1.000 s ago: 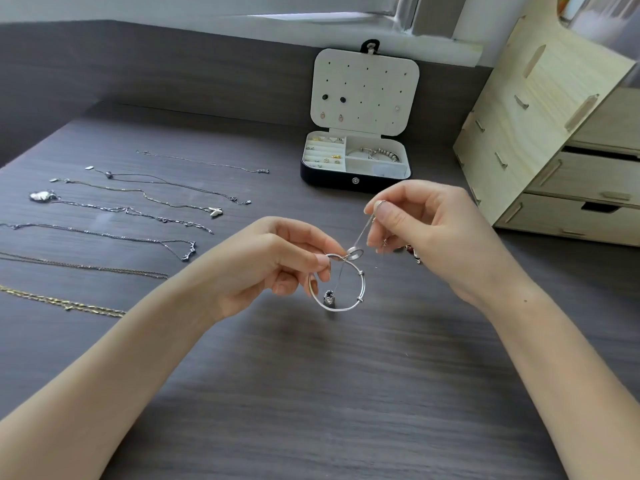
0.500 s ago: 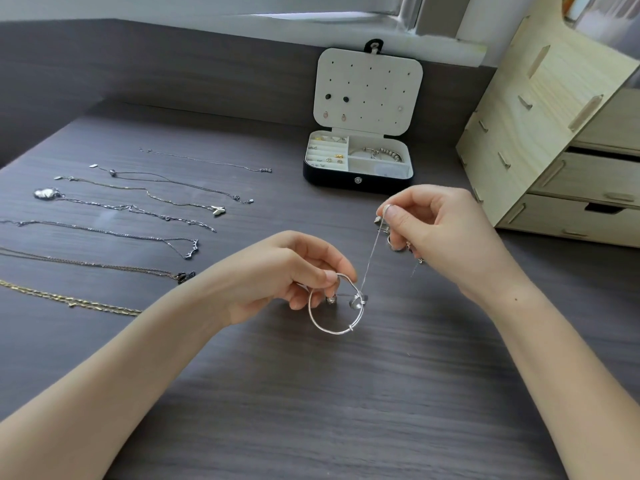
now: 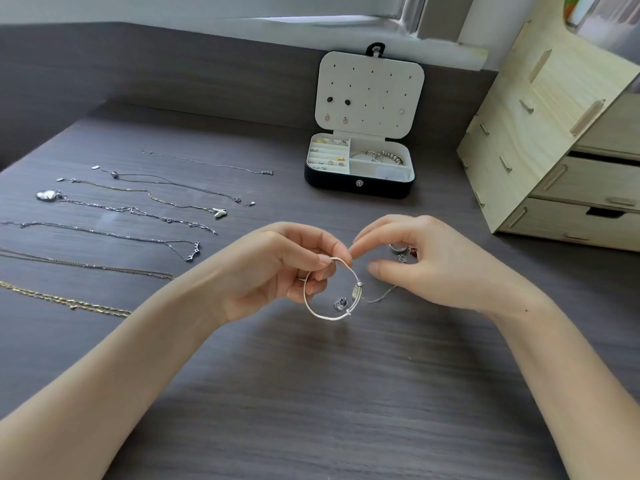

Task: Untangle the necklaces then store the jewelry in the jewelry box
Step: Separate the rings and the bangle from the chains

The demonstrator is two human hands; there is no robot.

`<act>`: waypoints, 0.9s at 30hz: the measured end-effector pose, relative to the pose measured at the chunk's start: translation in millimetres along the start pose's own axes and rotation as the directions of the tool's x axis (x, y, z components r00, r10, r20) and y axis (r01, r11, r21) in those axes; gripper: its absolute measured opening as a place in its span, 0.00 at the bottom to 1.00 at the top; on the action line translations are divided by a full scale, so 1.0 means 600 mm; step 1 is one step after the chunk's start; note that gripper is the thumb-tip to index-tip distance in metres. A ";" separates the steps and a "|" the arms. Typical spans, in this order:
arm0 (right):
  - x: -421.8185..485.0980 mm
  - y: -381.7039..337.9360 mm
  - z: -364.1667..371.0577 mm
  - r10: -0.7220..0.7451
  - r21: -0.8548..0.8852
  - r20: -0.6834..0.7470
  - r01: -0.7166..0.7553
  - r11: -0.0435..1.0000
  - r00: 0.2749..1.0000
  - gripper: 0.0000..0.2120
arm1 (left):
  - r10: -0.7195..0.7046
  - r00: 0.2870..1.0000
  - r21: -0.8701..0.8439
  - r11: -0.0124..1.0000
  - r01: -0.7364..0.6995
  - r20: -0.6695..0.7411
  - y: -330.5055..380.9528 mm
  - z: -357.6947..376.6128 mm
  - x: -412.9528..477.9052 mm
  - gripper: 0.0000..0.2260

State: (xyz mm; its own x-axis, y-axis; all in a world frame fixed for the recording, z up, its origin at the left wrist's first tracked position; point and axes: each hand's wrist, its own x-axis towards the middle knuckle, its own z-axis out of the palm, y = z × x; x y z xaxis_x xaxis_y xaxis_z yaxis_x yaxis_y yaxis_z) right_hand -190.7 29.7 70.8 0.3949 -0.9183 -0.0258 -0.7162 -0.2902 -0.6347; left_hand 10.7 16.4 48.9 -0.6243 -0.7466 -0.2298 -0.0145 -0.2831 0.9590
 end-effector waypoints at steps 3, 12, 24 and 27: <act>-0.004 -0.009 -0.007 -0.053 0.154 0.108 0.036 0.987 0.993 0.07 | 0.023 1.000 -0.029 0.999 -0.023 -0.006 0.003 -0.002 -0.001 0.09; -0.009 -0.024 0.006 -0.084 0.388 0.033 0.065 0.919 0.996 0.02 | 0.017 0.999 -0.217 0.976 -0.023 -0.030 0.007 -0.009 0.000 0.09; -0.006 -0.026 0.023 0.000 0.264 -0.143 0.038 0.964 0.990 0.06 | -0.091 0.990 -0.165 0.984 0.072 -0.111 -0.003 -0.003 0.003 0.05; -0.006 -0.029 0.028 -0.049 0.125 -0.207 0.076 0.989 0.977 0.07 | -0.112 0.988 -0.134 0.986 0.097 -0.103 -0.003 0.001 0.003 0.05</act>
State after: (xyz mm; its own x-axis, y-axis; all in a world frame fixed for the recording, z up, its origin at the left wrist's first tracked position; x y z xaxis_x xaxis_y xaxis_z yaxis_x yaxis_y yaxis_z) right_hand -169.6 42.5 68.9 0.3016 -0.9389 0.1657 -0.6066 -0.3230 -0.7264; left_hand 9.2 15.9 47.0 -0.5351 -0.7683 -0.3513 0.0292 -0.4323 0.9012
